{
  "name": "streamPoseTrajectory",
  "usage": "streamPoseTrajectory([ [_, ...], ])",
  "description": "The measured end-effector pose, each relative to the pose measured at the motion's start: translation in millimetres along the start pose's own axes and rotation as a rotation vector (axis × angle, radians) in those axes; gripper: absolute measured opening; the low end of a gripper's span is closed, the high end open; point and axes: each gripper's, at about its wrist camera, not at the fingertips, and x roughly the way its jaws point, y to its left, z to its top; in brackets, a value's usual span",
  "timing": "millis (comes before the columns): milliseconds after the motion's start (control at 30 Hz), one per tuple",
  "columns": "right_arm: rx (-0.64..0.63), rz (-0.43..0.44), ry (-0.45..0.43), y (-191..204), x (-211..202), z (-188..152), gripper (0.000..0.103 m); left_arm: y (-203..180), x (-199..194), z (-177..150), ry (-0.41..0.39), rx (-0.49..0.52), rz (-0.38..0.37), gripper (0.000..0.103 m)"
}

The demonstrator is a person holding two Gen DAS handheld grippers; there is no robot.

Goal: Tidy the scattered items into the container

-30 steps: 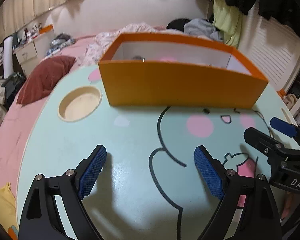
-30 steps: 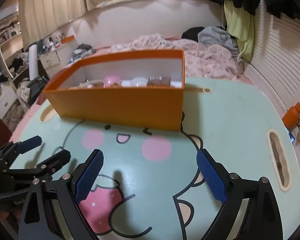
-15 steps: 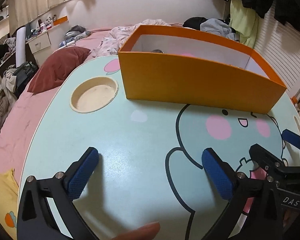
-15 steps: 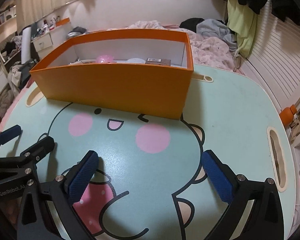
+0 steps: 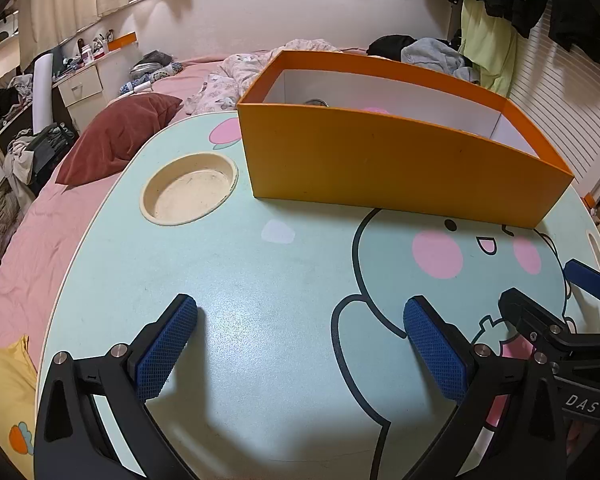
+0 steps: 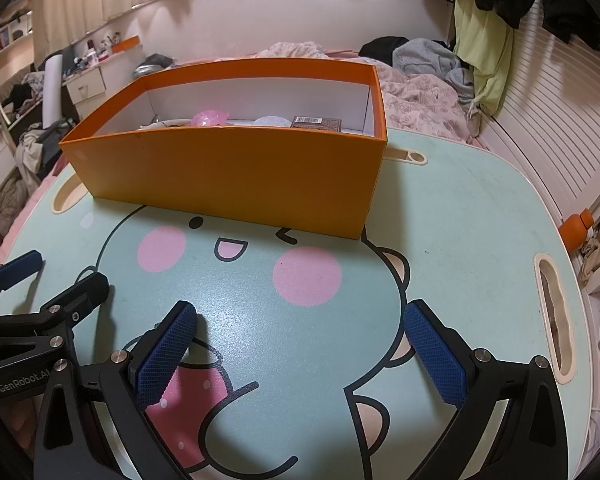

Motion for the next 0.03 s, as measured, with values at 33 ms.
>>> streamPoseTrajectory([
  [33,0.000,0.000,0.000,0.1,0.0,-0.1,0.103,0.9,0.0,-0.3,0.000,0.000,0.000,0.103],
])
